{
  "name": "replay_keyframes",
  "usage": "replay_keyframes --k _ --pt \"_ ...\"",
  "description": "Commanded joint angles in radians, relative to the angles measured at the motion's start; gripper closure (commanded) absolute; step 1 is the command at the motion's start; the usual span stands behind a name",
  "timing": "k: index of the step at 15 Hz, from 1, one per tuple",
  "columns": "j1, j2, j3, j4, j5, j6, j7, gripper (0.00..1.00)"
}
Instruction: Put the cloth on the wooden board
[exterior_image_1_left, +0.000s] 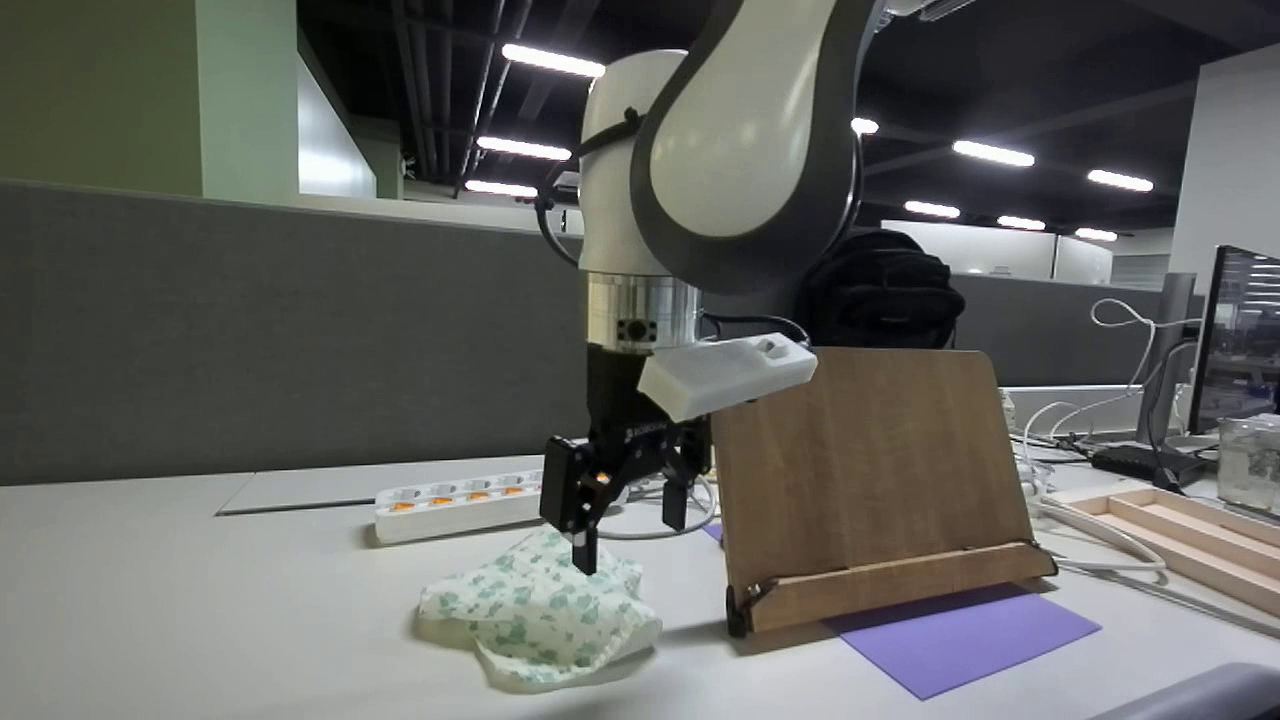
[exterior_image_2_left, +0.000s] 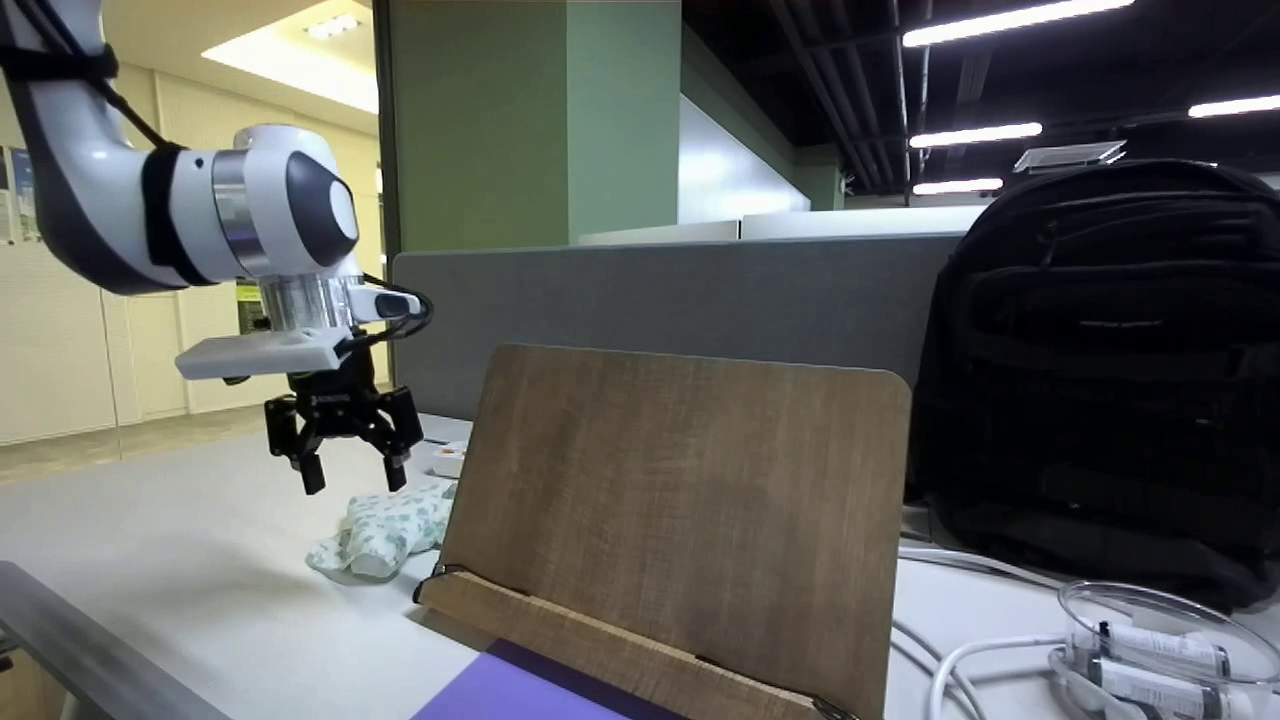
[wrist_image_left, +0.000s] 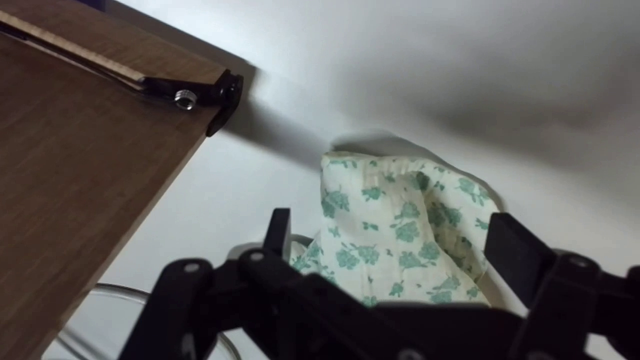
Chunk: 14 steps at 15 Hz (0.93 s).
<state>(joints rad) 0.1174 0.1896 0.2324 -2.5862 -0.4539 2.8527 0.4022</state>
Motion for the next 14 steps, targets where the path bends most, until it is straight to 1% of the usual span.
replay_keyframes --k 1,3,6,7,8,9,11,14 --pt "0.05 0.088 -0.064 0.065 -0.131 0.034 0.089 0.0" --pt "0.069 0.129 -0.083 0.088 -0.164 0.054 0.098 0.0" --pt "0.091 0.184 -0.092 0.112 -0.163 0.082 0.092 0.0" --pt "0.098 0.199 -0.096 0.118 -0.16 0.1 0.09 0.25" --pt "0.107 0.209 -0.101 0.123 -0.157 0.109 0.094 0.27" --pt "0.116 0.217 -0.108 0.127 -0.156 0.114 0.094 0.33" --pt "0.132 0.23 -0.125 0.134 -0.152 0.121 0.095 0.49" --pt "0.156 0.236 -0.158 0.139 -0.154 0.123 0.096 0.69"
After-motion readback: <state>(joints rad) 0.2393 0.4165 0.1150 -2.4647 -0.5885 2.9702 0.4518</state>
